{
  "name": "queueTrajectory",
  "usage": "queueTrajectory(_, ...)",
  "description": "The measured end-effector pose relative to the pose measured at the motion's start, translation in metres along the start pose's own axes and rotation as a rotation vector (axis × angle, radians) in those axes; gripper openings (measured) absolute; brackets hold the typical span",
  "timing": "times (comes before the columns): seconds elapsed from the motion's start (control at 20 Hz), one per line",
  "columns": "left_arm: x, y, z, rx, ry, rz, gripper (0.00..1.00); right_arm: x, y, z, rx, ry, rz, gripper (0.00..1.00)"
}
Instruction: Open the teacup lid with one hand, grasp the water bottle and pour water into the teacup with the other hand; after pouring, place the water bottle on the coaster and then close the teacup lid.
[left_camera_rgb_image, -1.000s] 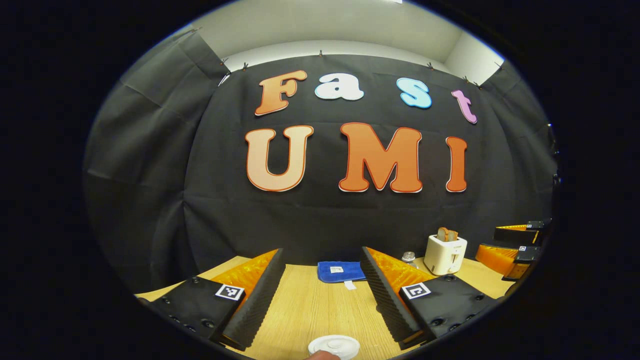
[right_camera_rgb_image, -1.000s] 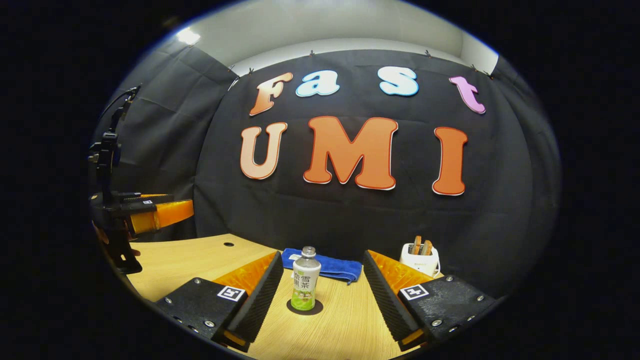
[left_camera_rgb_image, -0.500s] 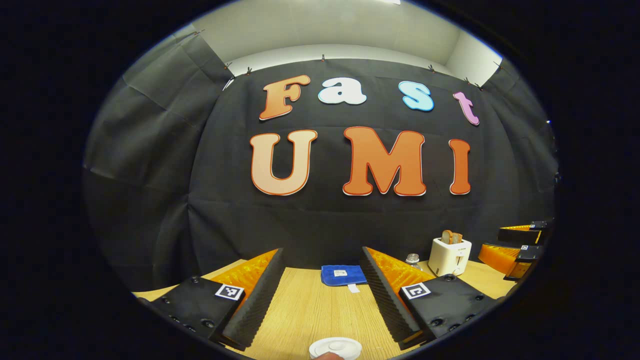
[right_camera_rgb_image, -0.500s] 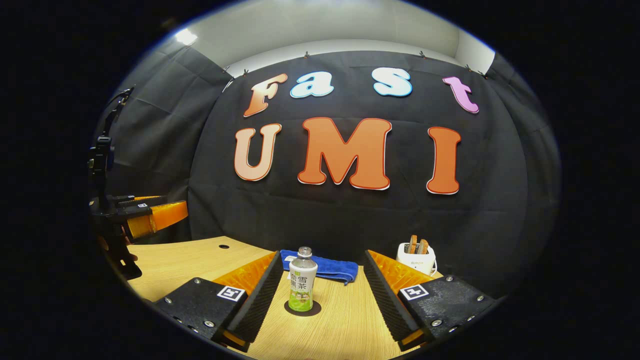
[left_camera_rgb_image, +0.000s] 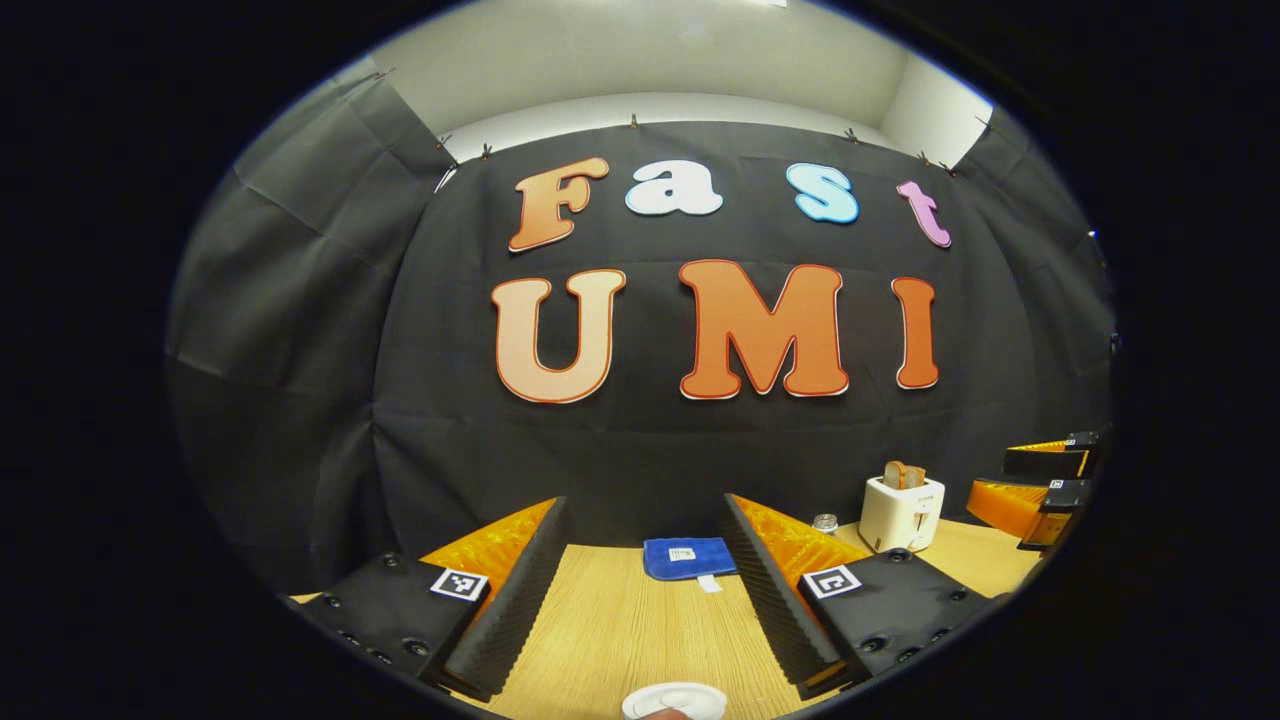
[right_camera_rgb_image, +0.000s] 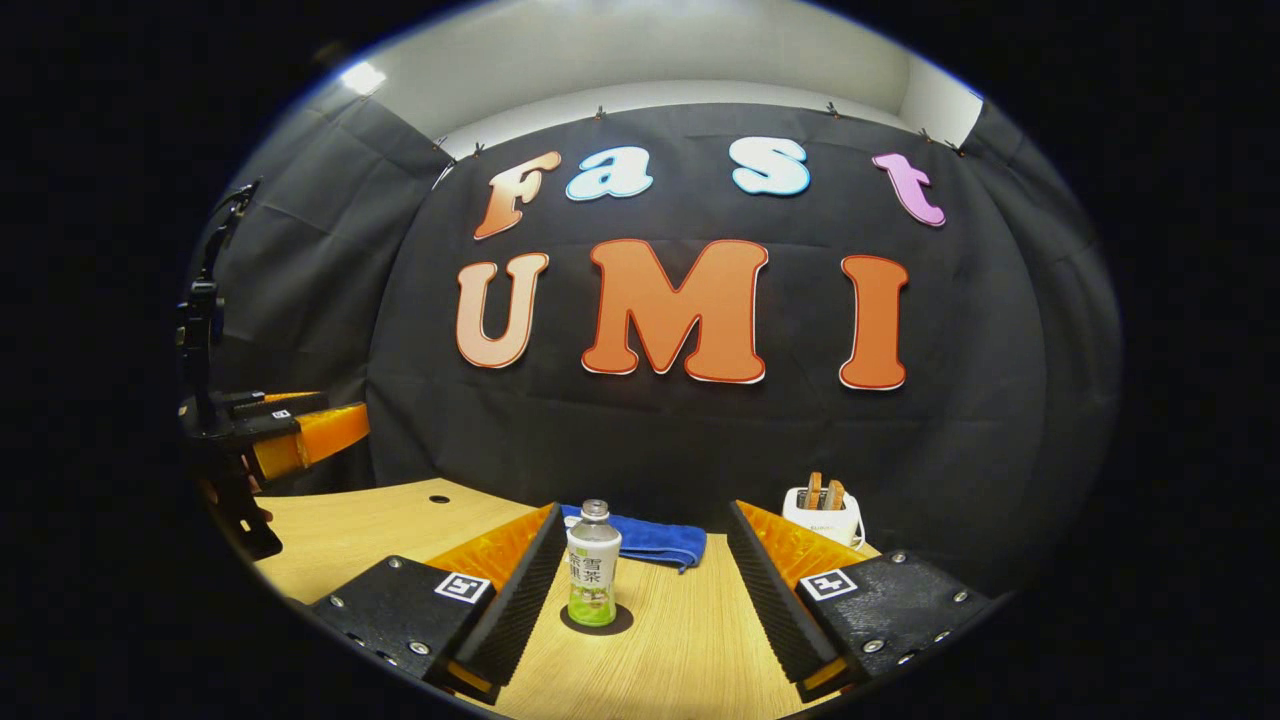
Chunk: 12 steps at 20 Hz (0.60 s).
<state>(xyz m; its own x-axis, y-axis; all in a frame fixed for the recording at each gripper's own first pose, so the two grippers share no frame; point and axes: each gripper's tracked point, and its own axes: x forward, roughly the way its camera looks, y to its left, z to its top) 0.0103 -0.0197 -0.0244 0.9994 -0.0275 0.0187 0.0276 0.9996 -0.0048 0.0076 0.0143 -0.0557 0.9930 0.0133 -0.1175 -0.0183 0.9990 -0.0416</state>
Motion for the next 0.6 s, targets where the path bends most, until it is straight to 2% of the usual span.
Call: queueTrajectory(0.6,0.0023,0.0043,-0.0013,0.000,0.011,0.002,0.98,-0.0001,-0.0015,0.0049,0.008,-0.001,-0.001,0.96)
